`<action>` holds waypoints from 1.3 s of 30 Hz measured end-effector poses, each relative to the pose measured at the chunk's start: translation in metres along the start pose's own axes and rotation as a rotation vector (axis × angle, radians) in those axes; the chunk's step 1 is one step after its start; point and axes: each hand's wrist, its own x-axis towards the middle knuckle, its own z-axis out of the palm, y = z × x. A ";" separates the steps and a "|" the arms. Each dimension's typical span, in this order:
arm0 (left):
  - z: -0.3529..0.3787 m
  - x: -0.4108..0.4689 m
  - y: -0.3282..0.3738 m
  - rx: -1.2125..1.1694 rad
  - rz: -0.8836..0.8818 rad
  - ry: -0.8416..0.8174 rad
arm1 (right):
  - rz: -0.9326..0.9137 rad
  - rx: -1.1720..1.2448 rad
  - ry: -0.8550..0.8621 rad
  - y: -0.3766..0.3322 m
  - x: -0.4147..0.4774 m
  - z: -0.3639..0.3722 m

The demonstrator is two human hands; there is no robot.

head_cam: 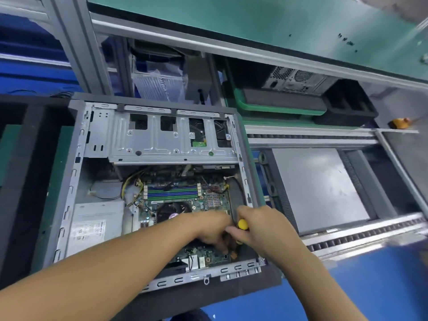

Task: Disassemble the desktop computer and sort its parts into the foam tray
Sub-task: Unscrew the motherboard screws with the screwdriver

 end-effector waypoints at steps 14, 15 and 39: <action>0.004 -0.001 -0.005 0.012 -0.008 0.061 | -0.023 -0.049 0.032 0.002 -0.004 0.005; 0.004 0.000 -0.004 0.011 -0.013 0.053 | -0.024 -0.055 0.011 0.001 -0.003 0.003; 0.009 0.005 -0.007 0.066 0.003 0.061 | -0.048 0.051 -0.034 -0.003 -0.011 -0.002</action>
